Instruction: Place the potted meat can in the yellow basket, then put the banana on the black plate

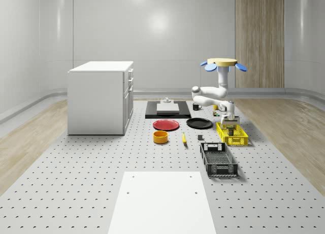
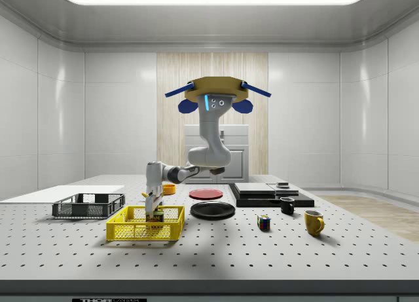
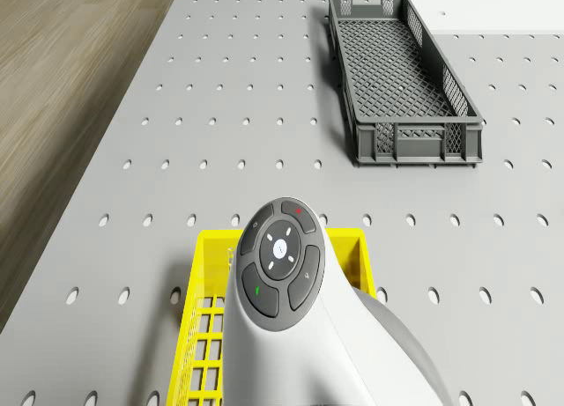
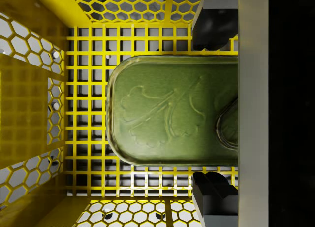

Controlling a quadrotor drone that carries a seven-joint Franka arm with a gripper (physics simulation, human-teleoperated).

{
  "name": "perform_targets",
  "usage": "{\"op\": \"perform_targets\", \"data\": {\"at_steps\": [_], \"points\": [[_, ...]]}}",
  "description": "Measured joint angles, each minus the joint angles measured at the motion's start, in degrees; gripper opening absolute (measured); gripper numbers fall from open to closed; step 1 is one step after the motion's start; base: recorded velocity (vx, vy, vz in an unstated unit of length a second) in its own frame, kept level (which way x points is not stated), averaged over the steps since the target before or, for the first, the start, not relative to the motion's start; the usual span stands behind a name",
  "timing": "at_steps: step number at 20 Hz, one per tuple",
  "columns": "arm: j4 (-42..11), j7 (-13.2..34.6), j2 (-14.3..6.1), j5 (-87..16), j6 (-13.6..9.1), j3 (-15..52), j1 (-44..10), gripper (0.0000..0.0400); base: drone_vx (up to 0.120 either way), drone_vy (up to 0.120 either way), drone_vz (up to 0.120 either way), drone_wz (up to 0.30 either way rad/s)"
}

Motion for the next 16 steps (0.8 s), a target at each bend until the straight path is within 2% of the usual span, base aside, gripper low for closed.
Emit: {"op": "perform_targets", "data": {"at_steps": [6, 7, 14, 16], "points": [[-0.5, 0.0, 0.1, 1.5, -0.7, 1.5, 0.3, 0.0394, 0.0, 0.0, 0.12, 0.0], [-0.5, 0.0, 0.1, 1.6, -0.7, 1.7, 0.3, 0.0396, 0.08, -0.12, 0.12, 0.0], [-0.6, 0.0, 0.1, 2.0, -0.8, 2.0, 0.4, 0.0399, 0.12, -0.12, 0.0, 0.0], [-0.6, 0.0, 0.1, 2.0, -0.8, 2.1, 0.4, 0.04, 0.12, -0.12, 0.08, 0.0]]}}
